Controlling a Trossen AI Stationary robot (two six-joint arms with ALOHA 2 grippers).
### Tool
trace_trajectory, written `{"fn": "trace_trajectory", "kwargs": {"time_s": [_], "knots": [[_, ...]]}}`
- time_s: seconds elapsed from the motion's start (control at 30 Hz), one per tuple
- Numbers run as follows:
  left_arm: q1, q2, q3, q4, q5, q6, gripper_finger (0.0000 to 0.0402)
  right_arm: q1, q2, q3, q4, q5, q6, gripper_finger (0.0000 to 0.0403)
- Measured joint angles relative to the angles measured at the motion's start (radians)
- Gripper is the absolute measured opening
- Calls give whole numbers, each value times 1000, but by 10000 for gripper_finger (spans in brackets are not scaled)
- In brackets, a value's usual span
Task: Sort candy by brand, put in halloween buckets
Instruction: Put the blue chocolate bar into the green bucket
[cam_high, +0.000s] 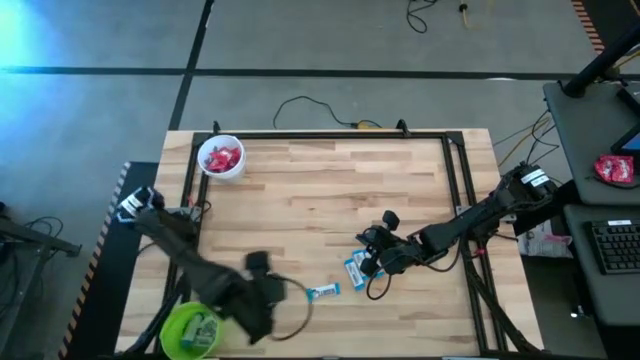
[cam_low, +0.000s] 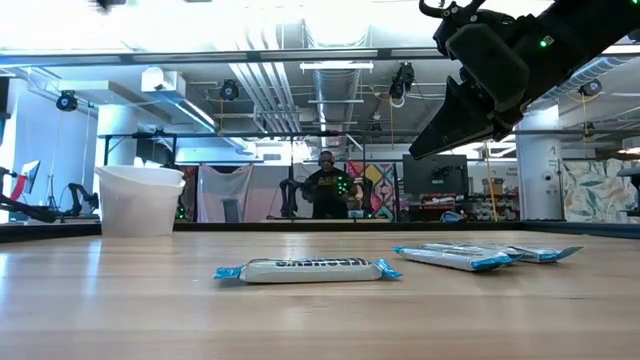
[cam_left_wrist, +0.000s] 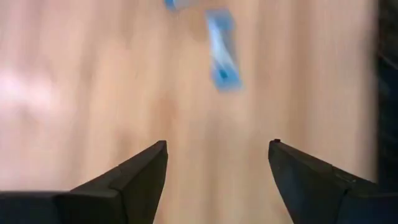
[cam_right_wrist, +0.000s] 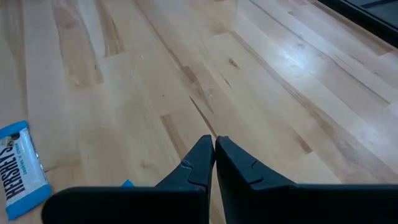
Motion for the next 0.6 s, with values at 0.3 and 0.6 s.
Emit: {"fn": "trace_trajectory", "kwargs": {"time_s": [0.3,0.6], "knots": [[50,4,-413,801,-260,205,264,0,0,0,0,0,0,13],[107,10,-800,1597,-214,397,264,0,0,0,0,0,0,13]]}}
